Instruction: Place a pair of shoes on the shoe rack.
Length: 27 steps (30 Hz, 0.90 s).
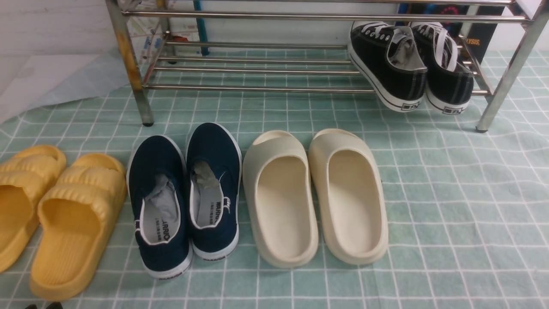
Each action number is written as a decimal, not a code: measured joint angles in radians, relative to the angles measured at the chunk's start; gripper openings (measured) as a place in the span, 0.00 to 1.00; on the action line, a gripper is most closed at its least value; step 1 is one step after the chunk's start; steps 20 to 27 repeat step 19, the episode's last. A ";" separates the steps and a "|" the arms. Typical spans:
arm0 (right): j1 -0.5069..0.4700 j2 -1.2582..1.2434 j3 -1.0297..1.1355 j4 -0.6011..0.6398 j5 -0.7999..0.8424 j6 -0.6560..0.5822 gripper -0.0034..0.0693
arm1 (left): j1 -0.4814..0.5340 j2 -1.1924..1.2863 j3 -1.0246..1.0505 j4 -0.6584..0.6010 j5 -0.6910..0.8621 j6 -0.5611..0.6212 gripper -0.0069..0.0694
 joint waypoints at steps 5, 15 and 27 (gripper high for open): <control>0.000 0.000 0.000 0.000 0.000 0.000 0.18 | 0.000 0.000 0.000 0.000 0.000 0.000 0.40; 0.000 0.000 0.000 0.000 0.000 0.000 0.19 | 0.000 0.000 0.000 0.000 0.000 0.000 0.40; 0.000 0.000 0.000 0.000 0.000 0.000 0.20 | 0.000 0.000 0.000 0.000 0.000 0.000 0.40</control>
